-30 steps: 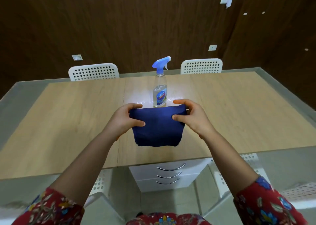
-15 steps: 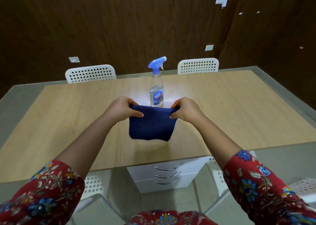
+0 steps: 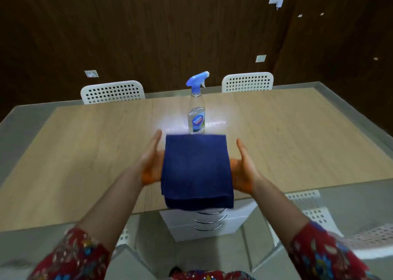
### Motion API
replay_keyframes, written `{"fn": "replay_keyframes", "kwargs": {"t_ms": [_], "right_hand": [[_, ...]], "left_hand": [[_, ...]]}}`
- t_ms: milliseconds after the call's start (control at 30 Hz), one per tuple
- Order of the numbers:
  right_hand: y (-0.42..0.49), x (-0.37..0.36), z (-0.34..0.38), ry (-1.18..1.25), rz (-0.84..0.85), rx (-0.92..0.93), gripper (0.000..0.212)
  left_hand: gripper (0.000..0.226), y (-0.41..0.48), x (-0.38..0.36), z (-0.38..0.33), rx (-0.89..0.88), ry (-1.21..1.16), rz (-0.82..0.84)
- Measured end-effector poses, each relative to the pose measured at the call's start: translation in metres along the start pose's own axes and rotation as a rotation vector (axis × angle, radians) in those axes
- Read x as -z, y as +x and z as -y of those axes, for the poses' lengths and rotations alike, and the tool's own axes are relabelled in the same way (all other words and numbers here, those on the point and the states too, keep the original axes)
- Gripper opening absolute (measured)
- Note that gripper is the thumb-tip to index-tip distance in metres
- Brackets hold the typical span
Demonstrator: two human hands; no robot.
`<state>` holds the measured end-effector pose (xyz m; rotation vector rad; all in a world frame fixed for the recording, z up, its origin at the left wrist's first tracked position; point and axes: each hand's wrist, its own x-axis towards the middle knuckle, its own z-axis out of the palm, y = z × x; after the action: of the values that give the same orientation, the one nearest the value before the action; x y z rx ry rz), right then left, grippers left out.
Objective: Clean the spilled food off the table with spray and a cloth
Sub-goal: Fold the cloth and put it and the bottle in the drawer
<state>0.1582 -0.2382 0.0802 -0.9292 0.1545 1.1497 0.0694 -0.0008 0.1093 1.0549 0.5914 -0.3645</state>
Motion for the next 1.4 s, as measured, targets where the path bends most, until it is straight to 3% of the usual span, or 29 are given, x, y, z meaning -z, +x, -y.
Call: {"fn": "replay_keyframes", "kwargs": {"t_ms": [67, 133, 233, 300, 400, 433, 500, 567, 600, 667, 767, 867, 967, 1133, 1267, 1333, 1400], "right_hand": [[0.003, 0.011, -0.036, -0.076, -0.115, -0.05, 0.071], [0.007, 0.018, -0.058, -0.2, -0.239, -0.044, 0.043], [0.013, 0.023, -0.073, -0.326, -0.393, -0.033, 0.036], [0.012, 0.021, -0.075, -0.461, -0.466, -0.034, 0.043], [0.011, 0.022, -0.075, -0.517, -0.496, 0.04, 0.063], [0.01, 0.021, -0.073, -0.593, -0.47, 0.08, 0.066], [0.007, 0.016, -0.068, -0.97, -0.408, 0.14, 0.065], [0.005, 0.009, -0.064, -1.424, -0.45, 0.164, 0.046], [0.004, 0.006, -0.062, -1.53, -0.491, 0.186, 0.033], [0.0, 0.006, -0.057, -1.507, -0.495, 0.249, 0.015], [-0.008, 0.015, -0.04, -1.082, -0.236, 0.296, 0.014], [-0.018, 0.012, -0.034, -0.567, 0.035, 0.286, 0.032], [-0.016, 0.006, -0.04, -0.368, -0.009, 0.211, 0.03], [-0.011, 0.009, -0.046, -0.679, -0.313, 0.181, 0.016], [-0.009, -0.012, -0.046, -1.239, -0.488, 0.447, 0.015], [-0.016, -0.036, -0.049, -1.378, -0.51, 0.59, 0.02], [-0.023, -0.059, -0.06, -1.408, -0.395, 0.635, 0.028]], "left_hand": [[0.07, 0.01, 0.006, 0.035, 0.092, 0.092, -0.058], [0.038, 0.016, 0.013, 0.058, 0.099, 0.306, -0.204], [0.028, 0.02, 0.021, 0.077, 0.085, 0.624, -0.362], [0.038, 0.017, 0.022, 0.082, 0.071, 0.75, -0.399], [0.089, 0.008, 0.026, 0.085, 0.031, 0.707, -0.381], [0.093, 0.006, 0.027, 0.085, 0.007, 0.734, -0.337], [0.072, 0.001, 0.025, 0.083, -0.068, 0.858, -0.295], [0.035, -0.004, 0.02, 0.079, -0.148, 1.012, -0.364], [0.021, -0.006, 0.019, 0.076, -0.184, 1.064, -0.405], [0.013, -0.008, 0.024, 0.071, -0.258, 1.095, -0.403], [0.019, -0.018, 0.04, 0.059, -0.28, 0.835, -0.251], [0.042, -0.031, 0.038, 0.054, -0.287, 0.453, -0.003], [0.045, -0.024, 0.029, 0.064, -0.183, 0.173, -0.003], [0.037, -0.017, 0.023, 0.081, 0.015, 0.137, -0.141], [0.042, -0.015, 0.012, 0.088, -0.007, 0.041, -0.157], [0.055, -0.015, 0.003, 0.088, -0.033, -0.087, -0.15], [0.068, -0.018, -0.004, 0.086, -0.043, -0.21, -0.131]]}}
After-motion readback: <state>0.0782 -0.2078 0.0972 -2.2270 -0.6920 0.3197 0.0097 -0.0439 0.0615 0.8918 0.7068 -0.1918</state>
